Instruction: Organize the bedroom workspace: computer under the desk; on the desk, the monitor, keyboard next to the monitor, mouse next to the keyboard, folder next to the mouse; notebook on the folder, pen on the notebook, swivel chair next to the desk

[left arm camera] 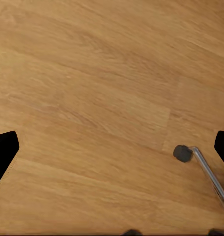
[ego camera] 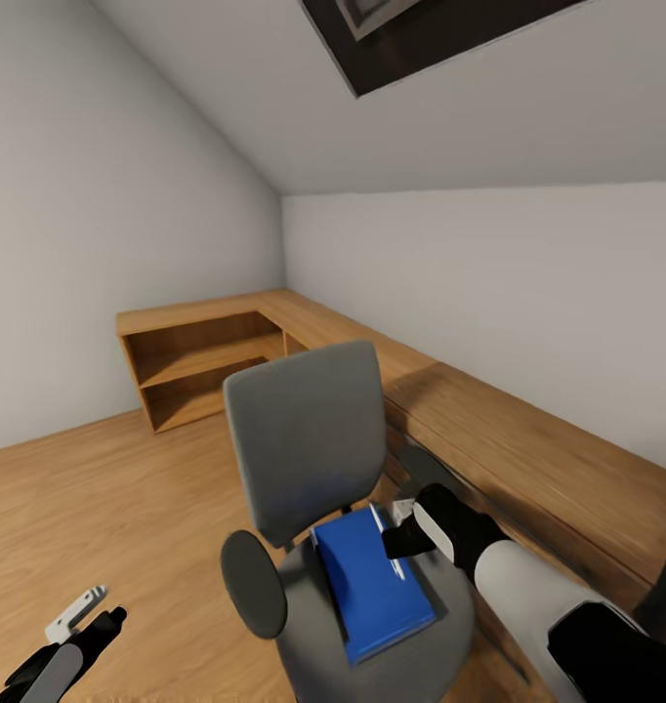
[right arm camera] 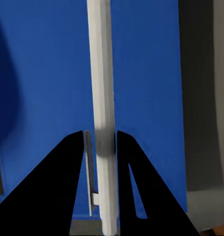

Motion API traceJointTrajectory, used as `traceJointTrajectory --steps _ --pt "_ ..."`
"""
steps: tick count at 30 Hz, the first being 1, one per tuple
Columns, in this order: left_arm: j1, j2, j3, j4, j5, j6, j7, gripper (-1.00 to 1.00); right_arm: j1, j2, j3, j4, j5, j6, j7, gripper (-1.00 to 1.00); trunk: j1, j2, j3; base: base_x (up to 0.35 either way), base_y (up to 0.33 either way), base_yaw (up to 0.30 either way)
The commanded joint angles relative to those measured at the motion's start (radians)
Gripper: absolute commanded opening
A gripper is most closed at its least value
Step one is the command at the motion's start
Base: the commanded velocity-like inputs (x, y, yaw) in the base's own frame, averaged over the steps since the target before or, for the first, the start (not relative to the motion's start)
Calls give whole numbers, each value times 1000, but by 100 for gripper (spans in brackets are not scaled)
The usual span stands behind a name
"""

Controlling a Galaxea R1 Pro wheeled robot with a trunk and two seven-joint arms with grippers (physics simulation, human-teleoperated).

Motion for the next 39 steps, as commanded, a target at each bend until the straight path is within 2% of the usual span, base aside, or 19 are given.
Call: traceJointTrajectory --steps 1,11,15,18,22,25,26,28,29,30,31,34,35,39 --pt "0 0 1 -2 8 4 6 100 0 -1 5 -5 3 3 5 -100 -5 7 2 -317 0 0" --pt "0 1 2 7 8 4 6 100 3 -2 5 -35 3 -8 -5 -100 -43 77 34 -333 -19 0" --pt "0 1 2 8 8 4 7 100 15 -3 5 -78 3 -11 -27 -100 -58 105 46 -322 -51 0" --pt "0 0 2 9 9 4 7 100 33 -3 5 -140 2 -12 -68 -100 -70 126 55 -161 -21 0" --pt "0 0 2 12 10 4 9 100 70 -3 2 -249 -1 -11 -153 -100 -85 154 68 -60 -8 0" --pt "0 0 2 13 10 4 9 100 108 -3 -14 -347 -3 -8 -234 -100 -97 175 77 -22 -3 0" --pt "0 0 2 13 10 4 10 100 118 -3 -22 -371 -4 -7 -255 -100 -100 182 81 -14 -2 0" --pt "0 -1 2 13 10 4 10 100 155 -2 -68 -474 -7 1 -324 -100 -108 196 87 -7 -1 0" --pt "0 -1 2 13 10 4 10 100 163 -2 -82 -500 -9 6 -335 -100 -112 203 90 -4 -1 0" --pt "0 -1 2 13 10 4 10 100 176 -2 -114 -549 -16 22 -351 -100 -116 210 93 -3 0 0" --pt "0 -1 2 13 10 4 10 100 187 -1 -166 -615 -26 58 -366 -100 -120 217 96 -1 0 0" --pt "0 -1 2 14 10 4 11 100 194 -2 -223 -697 -32 113 -376 -100 -131 238 106 0 0 0" --pt "0 -3 2 19 11 4 11 100 197 -3 -252 -782 -32 151 -383 -100 -135 245 109 0 0 0" --pt "0 -5 1 36 10 3 10 100 199 -4 -266 -902 -32 172 -412 -100 -150 273 121 0 0 0"
